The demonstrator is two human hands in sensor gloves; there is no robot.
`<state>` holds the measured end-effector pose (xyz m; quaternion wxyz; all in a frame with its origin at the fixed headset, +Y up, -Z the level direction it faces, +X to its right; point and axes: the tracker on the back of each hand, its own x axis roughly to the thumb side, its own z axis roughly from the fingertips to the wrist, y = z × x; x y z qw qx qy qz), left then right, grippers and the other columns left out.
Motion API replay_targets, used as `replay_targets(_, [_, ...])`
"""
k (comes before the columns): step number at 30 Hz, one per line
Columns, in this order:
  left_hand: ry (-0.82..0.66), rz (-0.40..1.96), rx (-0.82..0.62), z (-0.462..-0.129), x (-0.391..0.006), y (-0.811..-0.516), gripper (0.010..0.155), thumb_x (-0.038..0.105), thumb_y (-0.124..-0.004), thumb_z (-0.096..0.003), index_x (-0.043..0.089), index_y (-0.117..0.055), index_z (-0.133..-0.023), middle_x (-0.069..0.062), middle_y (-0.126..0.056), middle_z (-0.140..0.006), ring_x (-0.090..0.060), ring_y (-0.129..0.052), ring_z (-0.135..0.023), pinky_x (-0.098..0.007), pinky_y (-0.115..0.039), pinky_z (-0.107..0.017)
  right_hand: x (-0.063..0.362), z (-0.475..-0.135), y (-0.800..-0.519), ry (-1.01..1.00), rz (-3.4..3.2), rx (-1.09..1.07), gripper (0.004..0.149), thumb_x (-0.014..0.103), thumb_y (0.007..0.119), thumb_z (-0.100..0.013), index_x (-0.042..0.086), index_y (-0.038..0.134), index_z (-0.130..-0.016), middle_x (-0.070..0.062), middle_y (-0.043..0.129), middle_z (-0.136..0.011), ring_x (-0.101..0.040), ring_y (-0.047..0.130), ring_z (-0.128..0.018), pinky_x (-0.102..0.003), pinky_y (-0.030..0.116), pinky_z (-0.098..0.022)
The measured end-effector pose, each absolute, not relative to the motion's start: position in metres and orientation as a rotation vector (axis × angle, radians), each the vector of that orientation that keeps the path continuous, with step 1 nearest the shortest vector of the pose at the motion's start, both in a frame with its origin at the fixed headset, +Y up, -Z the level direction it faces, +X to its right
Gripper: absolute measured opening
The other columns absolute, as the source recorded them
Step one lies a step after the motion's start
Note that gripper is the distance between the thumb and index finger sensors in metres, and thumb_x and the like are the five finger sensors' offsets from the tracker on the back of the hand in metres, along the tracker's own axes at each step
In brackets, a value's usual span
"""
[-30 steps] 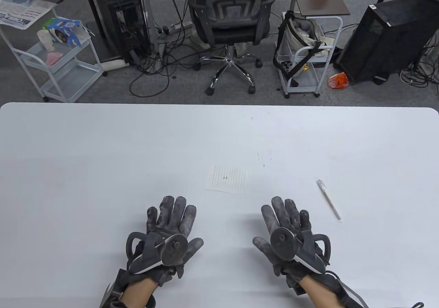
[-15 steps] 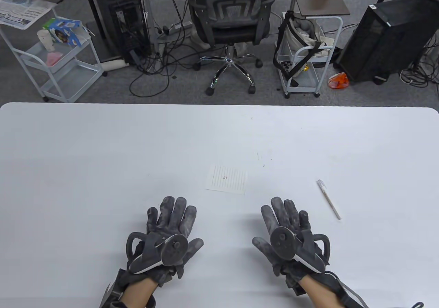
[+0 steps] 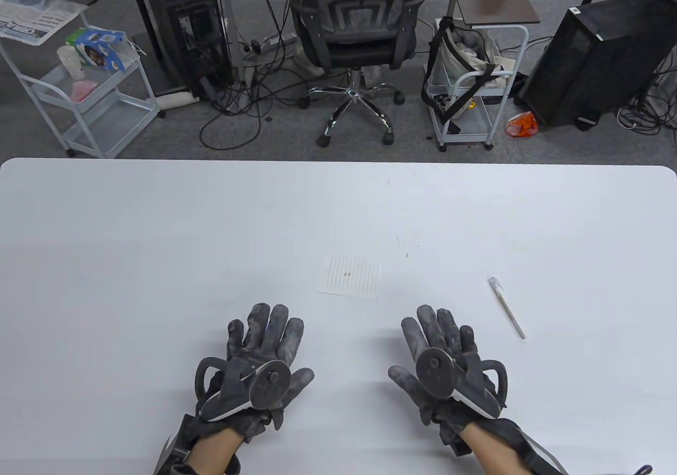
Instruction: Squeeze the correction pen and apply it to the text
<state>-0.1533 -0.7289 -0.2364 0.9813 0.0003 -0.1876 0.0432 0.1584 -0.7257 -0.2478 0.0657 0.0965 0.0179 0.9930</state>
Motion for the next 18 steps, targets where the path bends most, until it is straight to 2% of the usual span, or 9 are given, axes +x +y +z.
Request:
replay_targets(7, [-0.374,0.107,0.010,-0.236,-0.156,-0.727,0.085,0.072,-0.053,-0.0415,0.026,-0.030,-0.109,-0.007,-0.024,-0.120,-0.043,-0.026,-0.111,-0.072,-0.035,-0.071,0.154,-0.274,-0.718,0.081,2.970,0.167,0.082,0.073,0.059,-0.040,0.035,0.031,-0.107,0.003,0.016,-0.121,-0.036,0.017,-0.110,-0.064,0.028,-0.078])
replay_targets(14, [-0.381,0.115,0.008,-0.235,-0.156,-0.727,0.085,0.072,-0.053,-0.0416,0.026,-0.030,-0.109,-0.008,-0.024,-0.120,-0.043,-0.026,-0.111,-0.072,-0.035,-0.071,0.128,-0.334,-0.687,0.029,2.915,0.023,0.082,0.072,0.064,-0.039,0.037,0.033,-0.106,0.006,0.019,-0.122,-0.033,0.017,-0.112,-0.063,0.026,-0.081])
replay_targets(18, [-0.386,0.113,0.013,-0.235,-0.156,-0.726,0.085,0.072,-0.053,-0.0416,0.026,-0.031,-0.109,-0.007,-0.024,-0.120,-0.043,-0.026,-0.111,-0.072,-0.035,-0.071,0.113,-0.371,-0.687,0.028,2.919,-0.041,0.082,0.072,0.065,-0.038,0.038,0.034,-0.106,0.007,0.020,-0.123,-0.032,0.019,-0.113,-0.062,0.027,-0.082])
